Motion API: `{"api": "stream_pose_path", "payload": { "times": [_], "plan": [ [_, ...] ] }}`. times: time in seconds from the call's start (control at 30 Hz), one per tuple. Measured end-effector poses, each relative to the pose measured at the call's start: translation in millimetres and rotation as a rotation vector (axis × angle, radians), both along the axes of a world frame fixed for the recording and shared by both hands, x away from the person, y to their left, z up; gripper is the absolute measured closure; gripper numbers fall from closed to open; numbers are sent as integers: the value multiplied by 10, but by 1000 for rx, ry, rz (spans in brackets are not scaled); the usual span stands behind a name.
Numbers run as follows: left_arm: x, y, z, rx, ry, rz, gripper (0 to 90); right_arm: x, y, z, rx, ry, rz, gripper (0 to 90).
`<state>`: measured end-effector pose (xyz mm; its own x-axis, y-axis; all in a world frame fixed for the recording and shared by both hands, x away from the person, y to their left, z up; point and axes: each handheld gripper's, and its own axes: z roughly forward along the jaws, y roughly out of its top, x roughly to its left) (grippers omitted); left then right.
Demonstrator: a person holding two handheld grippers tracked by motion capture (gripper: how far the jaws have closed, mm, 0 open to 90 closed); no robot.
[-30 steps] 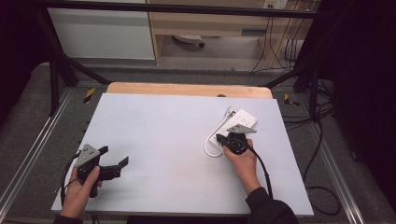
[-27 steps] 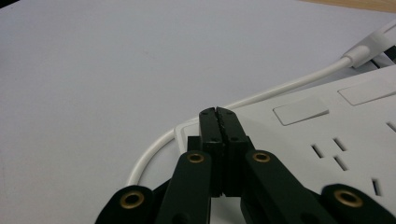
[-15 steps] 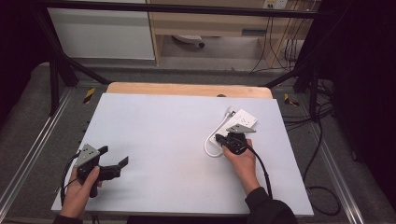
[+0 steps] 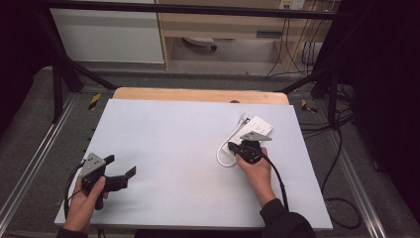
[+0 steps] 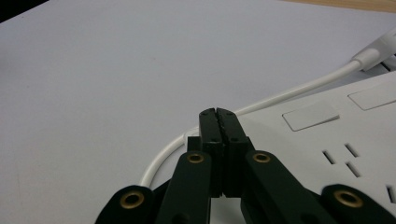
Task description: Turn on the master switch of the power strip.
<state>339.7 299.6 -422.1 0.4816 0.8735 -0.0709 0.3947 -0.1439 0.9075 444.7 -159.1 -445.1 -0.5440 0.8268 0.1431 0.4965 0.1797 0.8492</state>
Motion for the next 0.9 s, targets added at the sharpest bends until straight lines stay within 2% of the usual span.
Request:
{"api": "stream_pose_path", "payload": {
  "times": [0.23,0.4,0.53,0.67,0.7,0.73,0.77,0.87,0.9],
  "plan": [
    [-2,0,1,-3,0,0,59,-8,-8,30,13,-1,1,899],
    [-2,1,1,-3,0,1,60,-12,-14,48,26,0,1,864],
    [-3,3,3,-4,-1,1,59,-15,-29,83,42,-9,2,789],
    [-4,3,2,-6,-1,1,59,-21,-33,112,63,-27,-1,663],
    [-4,4,2,-6,-1,1,59,-21,-33,112,63,-27,-1,663],
    [-4,3,2,-6,-1,1,59,-22,-30,122,66,-51,3,581],
    [-4,3,2,-6,-1,1,59,-22,-30,122,66,-51,3,581],
    [-5,4,3,-6,-1,1,59,-16,-27,154,71,-46,-5,432],
    [-5,4,3,-6,-1,1,59,-16,-27,154,71,-46,-5,432]
  ]
}}
